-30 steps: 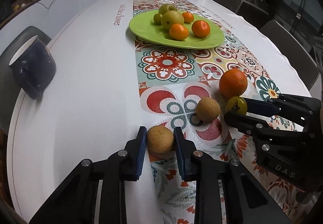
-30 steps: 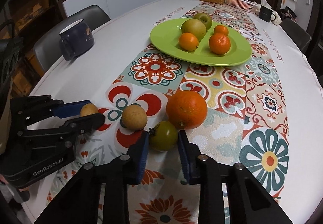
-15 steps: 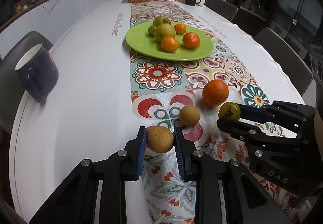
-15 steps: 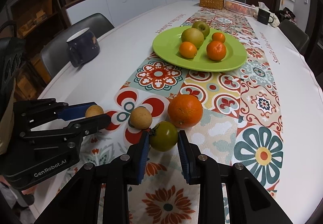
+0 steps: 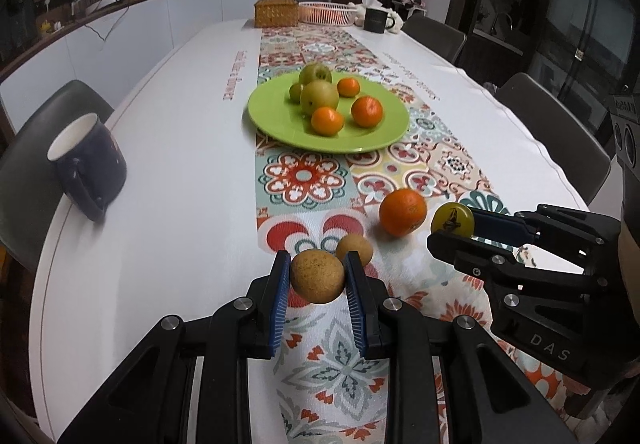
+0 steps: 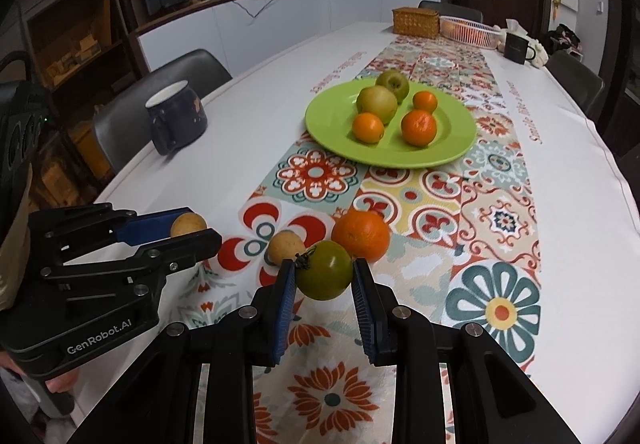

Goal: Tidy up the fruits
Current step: 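Lift the pear and tomato and carry both over the green plate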

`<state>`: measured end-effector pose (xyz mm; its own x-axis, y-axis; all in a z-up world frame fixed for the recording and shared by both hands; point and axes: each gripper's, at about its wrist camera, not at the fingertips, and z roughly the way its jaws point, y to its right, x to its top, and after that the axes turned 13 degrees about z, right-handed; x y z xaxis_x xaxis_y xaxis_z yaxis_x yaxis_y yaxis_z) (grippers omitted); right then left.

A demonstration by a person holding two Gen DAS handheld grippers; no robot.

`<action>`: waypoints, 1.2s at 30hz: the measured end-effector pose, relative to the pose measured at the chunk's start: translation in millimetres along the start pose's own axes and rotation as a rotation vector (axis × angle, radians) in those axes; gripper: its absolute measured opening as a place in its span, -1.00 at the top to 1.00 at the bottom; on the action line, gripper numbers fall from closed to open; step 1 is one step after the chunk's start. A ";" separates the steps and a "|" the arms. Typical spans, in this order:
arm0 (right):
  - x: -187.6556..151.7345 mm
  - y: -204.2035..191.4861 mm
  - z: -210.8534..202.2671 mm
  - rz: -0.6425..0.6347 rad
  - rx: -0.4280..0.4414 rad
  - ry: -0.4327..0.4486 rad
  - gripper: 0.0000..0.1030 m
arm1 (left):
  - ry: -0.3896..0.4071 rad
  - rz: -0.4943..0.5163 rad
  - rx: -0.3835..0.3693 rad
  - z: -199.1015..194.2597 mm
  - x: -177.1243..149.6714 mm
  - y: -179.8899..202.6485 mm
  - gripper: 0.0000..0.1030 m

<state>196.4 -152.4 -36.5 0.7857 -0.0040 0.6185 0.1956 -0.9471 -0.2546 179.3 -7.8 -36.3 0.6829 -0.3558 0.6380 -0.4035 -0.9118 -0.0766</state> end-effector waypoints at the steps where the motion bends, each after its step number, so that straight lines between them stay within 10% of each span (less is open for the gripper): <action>1: 1.7 0.5 -2.5 0.000 -0.001 0.009 0.42 | 0.007 0.003 0.003 -2.1 2.4 0.7 0.47; 36: 95.8 31.6 2.9 0.000 -0.029 0.156 0.42 | 0.104 0.053 0.053 22.1 101.8 -14.1 0.47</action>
<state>279.5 -181.8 12.6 0.6844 -0.0519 0.7273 0.1768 -0.9559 -0.2346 268.0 -35.7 12.8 0.5939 -0.3830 0.7076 -0.4027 -0.9028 -0.1507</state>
